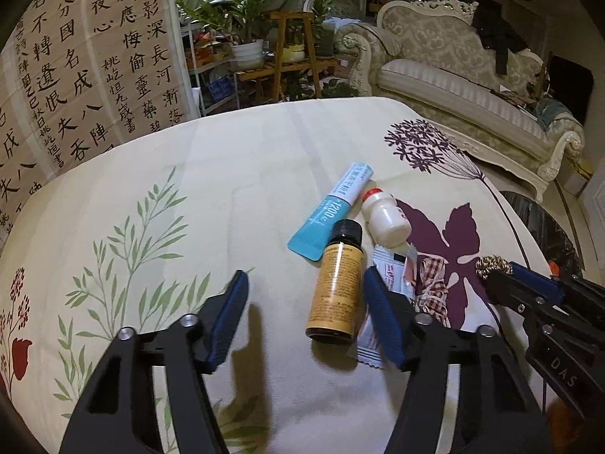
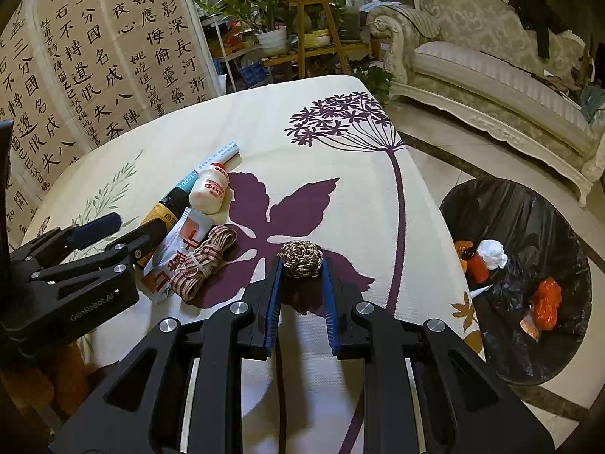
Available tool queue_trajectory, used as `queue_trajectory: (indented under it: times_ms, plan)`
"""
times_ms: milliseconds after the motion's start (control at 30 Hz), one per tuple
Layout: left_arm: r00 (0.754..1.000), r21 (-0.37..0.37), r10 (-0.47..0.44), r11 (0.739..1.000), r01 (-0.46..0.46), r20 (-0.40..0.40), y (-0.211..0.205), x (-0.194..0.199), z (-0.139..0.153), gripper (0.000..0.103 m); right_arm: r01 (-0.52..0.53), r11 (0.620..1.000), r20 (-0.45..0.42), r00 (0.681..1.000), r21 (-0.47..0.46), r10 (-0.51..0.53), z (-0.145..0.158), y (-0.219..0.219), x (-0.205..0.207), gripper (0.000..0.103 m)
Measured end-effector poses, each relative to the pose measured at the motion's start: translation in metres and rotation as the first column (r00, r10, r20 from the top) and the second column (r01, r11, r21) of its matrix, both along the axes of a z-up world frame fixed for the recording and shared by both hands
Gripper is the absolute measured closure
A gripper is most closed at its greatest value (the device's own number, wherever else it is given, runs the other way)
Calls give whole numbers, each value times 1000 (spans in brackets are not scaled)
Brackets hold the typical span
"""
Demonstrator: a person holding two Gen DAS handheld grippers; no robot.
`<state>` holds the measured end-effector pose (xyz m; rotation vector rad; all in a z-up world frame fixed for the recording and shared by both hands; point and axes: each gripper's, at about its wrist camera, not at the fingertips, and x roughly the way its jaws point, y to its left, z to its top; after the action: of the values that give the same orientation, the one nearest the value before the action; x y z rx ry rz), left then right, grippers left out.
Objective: Collect trash
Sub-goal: 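Grasp the coiled twine ball with the right tool while the left tool grasps the amber bottle, then carry the twine ball and amber bottle over the black bin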
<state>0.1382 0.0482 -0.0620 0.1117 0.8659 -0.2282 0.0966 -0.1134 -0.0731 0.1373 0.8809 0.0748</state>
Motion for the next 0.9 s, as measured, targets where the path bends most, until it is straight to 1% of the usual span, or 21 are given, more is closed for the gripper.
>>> queue_trajectory:
  times_ms: [33, 100, 267, 300, 633, 900]
  plan:
    - [1000, 0, -7, 1000, 7, -4, -1, 0, -1, 50, 0, 1000, 0, 1000, 1, 0, 0, 0, 0, 83]
    - [1000, 1, -17, 1000, 17, -5, -2, 0, -2, 63, -1, 1000, 0, 1000, 2, 1, 0, -1, 0, 83]
    - [999, -2, -38, 999, 38, 5, -4, -6, -2, 75, 0, 1000, 0, 1000, 2, 0, 0, -1, 0, 83]
    - [999, -3, -38, 999, 38, 9, -4, -7, -1, 78, 0, 1000, 1, 1000, 1, 0, 0, -1, 0, 83]
    - [1000, -32, -13, 999, 14, 24, 4, -22, 4, 78, 8, 1000, 10, 1000, -3, -8, 2, -1, -4, 83]
    - [998, -62, 19, 998, -16, 59, 10, -43, 16, 78, 25, 1000, 26, 999, -9, -24, 7, -6, -17, 83]
